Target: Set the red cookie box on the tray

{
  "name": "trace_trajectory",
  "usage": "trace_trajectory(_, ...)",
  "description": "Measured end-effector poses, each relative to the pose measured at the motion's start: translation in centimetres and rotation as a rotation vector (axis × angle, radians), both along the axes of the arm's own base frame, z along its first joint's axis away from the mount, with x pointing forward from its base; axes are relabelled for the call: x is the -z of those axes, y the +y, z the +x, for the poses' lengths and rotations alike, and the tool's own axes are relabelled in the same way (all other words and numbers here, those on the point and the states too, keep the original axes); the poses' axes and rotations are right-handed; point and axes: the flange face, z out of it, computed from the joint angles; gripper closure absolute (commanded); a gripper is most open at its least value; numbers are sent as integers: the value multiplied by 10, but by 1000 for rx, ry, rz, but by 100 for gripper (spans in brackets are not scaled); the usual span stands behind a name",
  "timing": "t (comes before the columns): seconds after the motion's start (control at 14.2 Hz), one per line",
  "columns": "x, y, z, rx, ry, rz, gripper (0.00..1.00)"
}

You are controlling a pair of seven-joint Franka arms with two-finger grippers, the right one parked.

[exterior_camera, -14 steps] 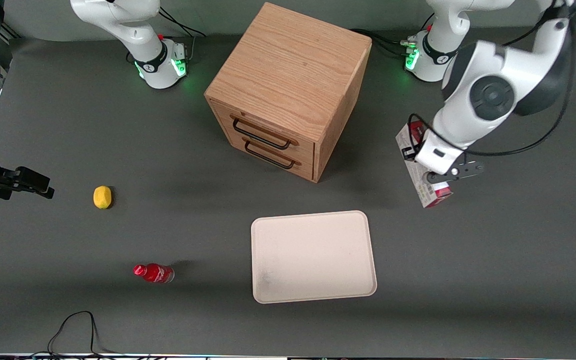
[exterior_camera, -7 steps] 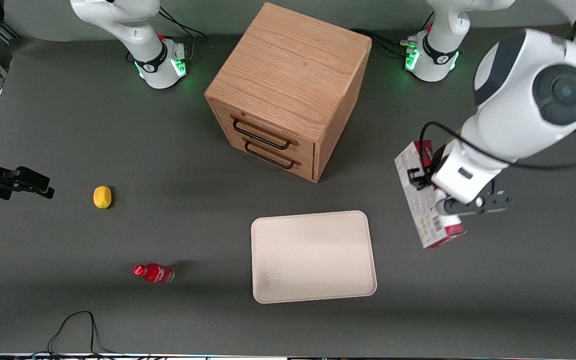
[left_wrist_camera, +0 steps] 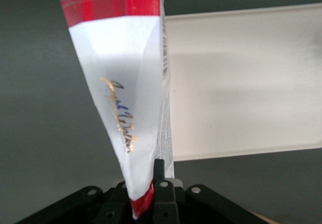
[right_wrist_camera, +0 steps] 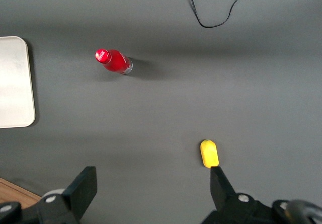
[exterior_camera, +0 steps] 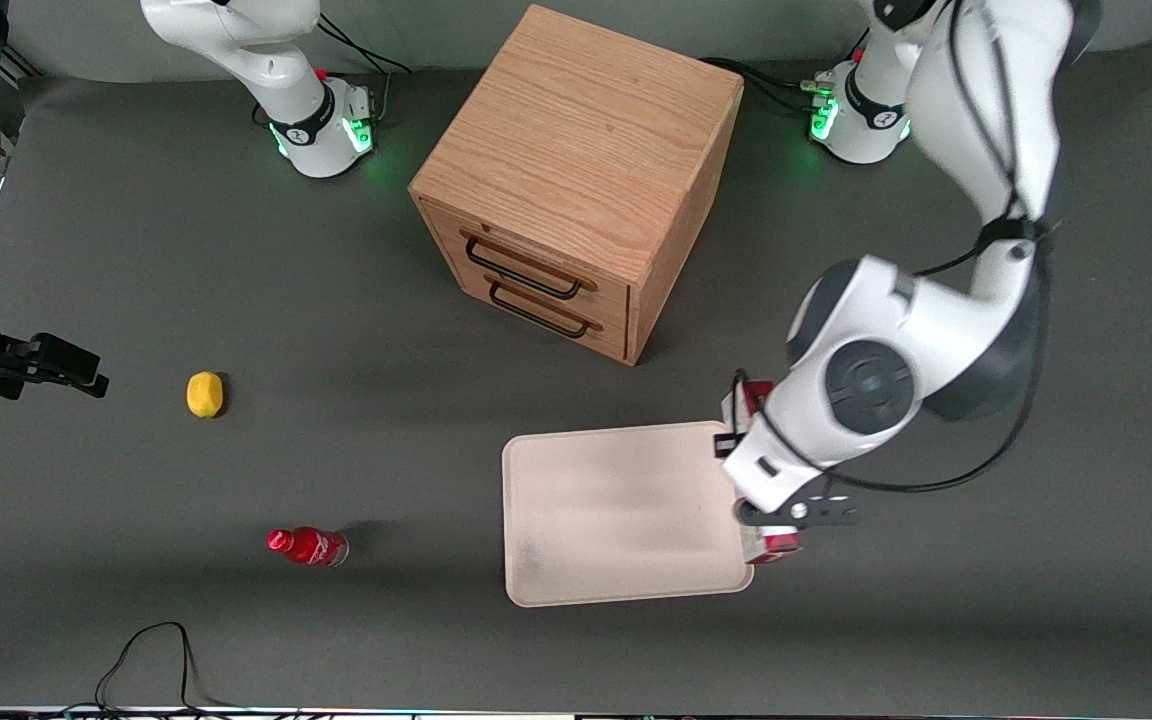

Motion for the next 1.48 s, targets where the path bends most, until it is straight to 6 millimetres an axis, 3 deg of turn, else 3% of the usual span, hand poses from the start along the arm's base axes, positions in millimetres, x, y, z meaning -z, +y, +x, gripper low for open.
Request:
trace_trajectory(0.21, 63, -5, 12, -2, -12, 12, 100)
trace_trajectory(0.56, 130, 2, 26, -31, -53, 5, 100)
trace_trajectory(0.64, 137, 2, 26, -35, -49, 3, 22)
trace_trajectory(0.71, 142, 0, 25, -35, -50, 2, 0)
trace_trajectory(1.13, 137, -11, 24, -26, -99, -21, 0)
trace_trajectory(1.27, 108, 0, 27, -58, -110, -57, 0)
trace_trajectory(1.48, 39, 46, 25, -44, -96, -72, 0)
